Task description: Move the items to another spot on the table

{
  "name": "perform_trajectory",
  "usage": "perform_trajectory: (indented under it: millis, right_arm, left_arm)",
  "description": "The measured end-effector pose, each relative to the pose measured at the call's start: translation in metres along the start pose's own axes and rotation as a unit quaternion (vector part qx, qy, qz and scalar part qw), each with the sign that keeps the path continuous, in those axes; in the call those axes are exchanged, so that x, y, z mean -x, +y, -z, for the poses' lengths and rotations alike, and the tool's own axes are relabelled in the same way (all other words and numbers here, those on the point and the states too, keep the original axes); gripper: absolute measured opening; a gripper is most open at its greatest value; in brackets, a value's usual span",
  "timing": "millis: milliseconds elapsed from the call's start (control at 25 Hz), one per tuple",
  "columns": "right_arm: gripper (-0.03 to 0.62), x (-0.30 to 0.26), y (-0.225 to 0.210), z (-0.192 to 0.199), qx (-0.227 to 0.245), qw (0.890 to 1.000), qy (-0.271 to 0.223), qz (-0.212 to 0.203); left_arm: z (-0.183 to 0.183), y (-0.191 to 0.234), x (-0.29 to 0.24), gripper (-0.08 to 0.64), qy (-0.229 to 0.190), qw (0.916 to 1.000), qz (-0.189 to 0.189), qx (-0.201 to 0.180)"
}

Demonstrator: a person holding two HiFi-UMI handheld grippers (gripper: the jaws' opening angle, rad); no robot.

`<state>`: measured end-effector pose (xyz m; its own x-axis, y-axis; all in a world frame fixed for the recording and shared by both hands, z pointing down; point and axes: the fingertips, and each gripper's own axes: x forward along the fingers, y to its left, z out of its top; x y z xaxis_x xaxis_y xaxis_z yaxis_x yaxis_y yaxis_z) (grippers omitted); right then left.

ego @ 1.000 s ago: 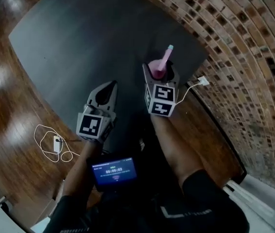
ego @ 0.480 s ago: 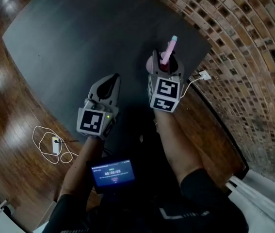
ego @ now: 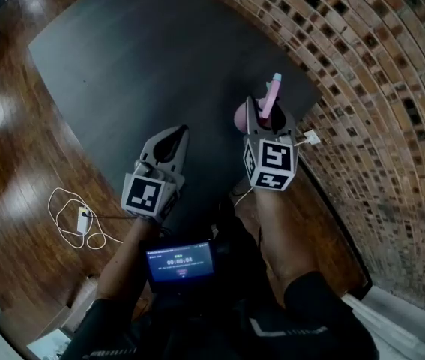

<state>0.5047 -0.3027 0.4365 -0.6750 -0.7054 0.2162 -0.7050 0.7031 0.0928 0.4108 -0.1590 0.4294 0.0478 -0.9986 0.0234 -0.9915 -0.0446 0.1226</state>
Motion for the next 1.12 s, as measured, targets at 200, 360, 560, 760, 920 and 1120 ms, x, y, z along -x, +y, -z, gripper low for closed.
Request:
perform_trajectory:
  millis: [200,360,560,760,920,1120]
  right_arm:
    - [0.17,0.028,0.02,-0.047,-0.012,0.996,-0.026,-0.089]
    - [0.17,0.063,0.038,-0.074,-0.001,0.986,-0.045,-0.162]
    - [0.169,0.096,0.079,-0.095,-0.008,0.959,-0.063,-0.277]
    - [0.169,0.128,0.12,-0.112,0.001,0.924,-0.073,-0.376]
    - [0.169,0.158,0.159,-0.123,0.013,0.889,-0.079,-0.451]
    - [0.169,0.187,0.205,-0.123,0.022,0.853,-0.081,-0.515]
  left_arm:
    - [-0.03,0.004,0.032,-0.003,-0.01,0.9981,-0.057,-0.021]
    - [-0.052,0.003,0.073,-0.003,-0.019,0.9927,-0.117,-0.024]
    - [-0.073,0.001,0.144,-0.003,-0.026,0.9746,-0.217,-0.049]
    - [-0.092,-0.015,0.209,-0.003,-0.042,0.9523,-0.298,-0.052]
    - [-0.102,-0.03,0.258,-0.003,-0.046,0.9342,-0.348,-0.064]
    - [-0.116,-0.049,0.315,-0.003,-0.045,0.9105,-0.403,-0.083]
